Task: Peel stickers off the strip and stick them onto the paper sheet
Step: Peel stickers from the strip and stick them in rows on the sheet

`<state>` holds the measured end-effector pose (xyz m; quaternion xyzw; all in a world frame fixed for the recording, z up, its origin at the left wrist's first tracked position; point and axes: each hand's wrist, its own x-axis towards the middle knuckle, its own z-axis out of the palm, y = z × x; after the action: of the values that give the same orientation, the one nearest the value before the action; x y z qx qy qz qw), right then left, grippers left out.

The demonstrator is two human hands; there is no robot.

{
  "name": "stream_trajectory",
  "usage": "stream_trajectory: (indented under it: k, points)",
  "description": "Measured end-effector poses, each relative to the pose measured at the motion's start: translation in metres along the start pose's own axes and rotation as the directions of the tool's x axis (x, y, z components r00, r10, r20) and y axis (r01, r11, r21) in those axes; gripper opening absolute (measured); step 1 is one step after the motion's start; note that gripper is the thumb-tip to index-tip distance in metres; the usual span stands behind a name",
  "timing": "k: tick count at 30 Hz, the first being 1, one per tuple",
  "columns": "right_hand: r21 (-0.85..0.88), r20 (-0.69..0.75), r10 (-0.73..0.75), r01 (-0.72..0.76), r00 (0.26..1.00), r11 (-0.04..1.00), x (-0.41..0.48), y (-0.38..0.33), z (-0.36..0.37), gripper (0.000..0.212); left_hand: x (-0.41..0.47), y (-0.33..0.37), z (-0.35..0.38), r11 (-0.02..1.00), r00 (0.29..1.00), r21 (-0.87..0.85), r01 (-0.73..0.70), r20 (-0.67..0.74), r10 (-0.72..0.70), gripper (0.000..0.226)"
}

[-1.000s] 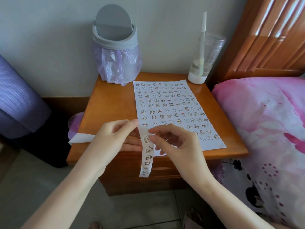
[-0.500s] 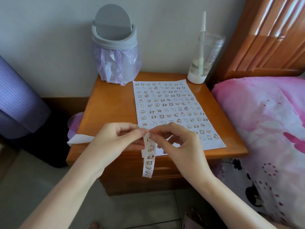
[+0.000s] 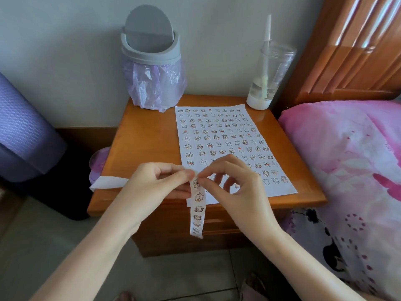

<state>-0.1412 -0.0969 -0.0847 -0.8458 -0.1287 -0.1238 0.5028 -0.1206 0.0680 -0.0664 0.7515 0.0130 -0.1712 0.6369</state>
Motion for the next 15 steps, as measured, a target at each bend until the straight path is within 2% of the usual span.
stream_trajectory:
  k: [10,15]
  points:
    - [-0.005,0.074,0.052,-0.052,0.996,0.999,0.001,-0.002,0.001,0.01,0.002,-0.001,-0.001,0.999,1.0,0.034,-0.018,-0.009,0.018,0.014]
    - [0.065,0.149,0.227,-0.239,0.962,0.969,0.007,0.001,-0.017,0.005,0.003,-0.003,-0.005,0.999,0.999,0.032,0.008,-0.04,-0.007,0.016]
